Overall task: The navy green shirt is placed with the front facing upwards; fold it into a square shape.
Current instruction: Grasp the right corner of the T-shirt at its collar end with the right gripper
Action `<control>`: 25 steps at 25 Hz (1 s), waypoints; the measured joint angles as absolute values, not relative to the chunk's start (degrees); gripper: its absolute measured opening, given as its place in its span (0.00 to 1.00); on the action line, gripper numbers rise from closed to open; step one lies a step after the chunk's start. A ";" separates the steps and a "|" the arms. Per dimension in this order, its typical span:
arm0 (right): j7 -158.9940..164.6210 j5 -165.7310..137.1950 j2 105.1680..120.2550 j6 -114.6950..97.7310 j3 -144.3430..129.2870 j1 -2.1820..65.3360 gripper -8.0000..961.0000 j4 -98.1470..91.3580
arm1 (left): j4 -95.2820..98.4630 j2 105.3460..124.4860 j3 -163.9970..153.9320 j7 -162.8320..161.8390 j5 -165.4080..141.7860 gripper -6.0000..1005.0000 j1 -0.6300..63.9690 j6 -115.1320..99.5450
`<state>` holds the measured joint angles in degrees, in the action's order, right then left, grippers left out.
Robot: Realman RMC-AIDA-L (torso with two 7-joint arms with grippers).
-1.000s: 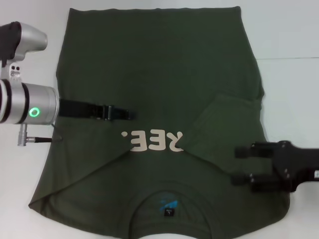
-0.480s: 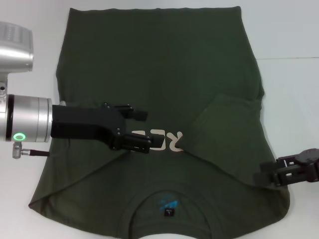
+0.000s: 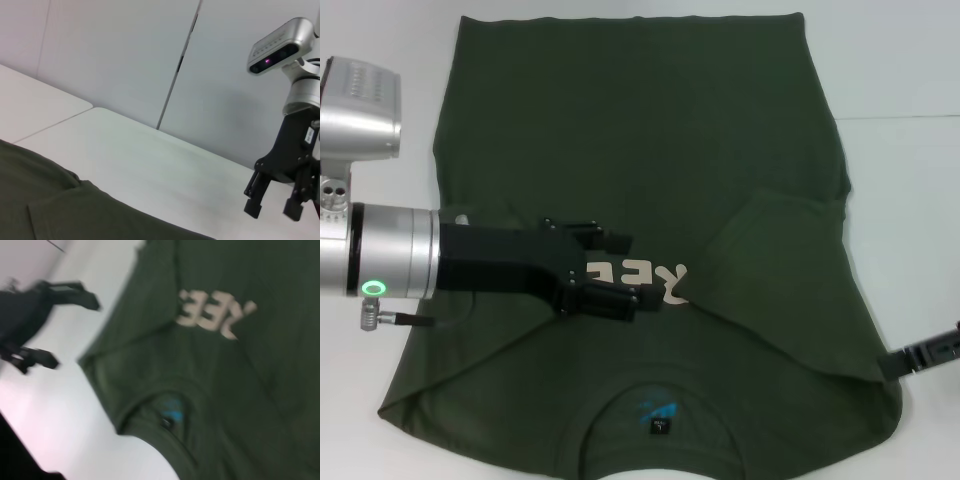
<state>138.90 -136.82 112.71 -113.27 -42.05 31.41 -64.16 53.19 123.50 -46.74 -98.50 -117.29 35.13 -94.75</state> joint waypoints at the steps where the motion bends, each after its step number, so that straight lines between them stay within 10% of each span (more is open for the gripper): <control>1: 139.27 -138.85 112.78 -113.27 -42.60 32.27 0.86 -64.16 | 53.14 123.62 -46.80 -98.49 -117.28 0.94 35.08 -94.67; 12: 141.15 -160.74 117.77 -105.44 -47.33 38.68 0.86 -63.18 | 53.08 123.90 -47.25 -98.72 -117.18 0.94 35.10 -94.96; 25: 141.56 -161.82 118.56 -99.77 -48.60 40.79 0.86 -57.25 | 51.84 123.92 -47.10 -98.32 -116.63 0.94 34.74 -94.56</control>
<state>141.56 -161.82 118.56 -99.77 -48.60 40.79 -57.25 51.84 123.92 -47.10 -98.32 -116.63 34.74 -94.56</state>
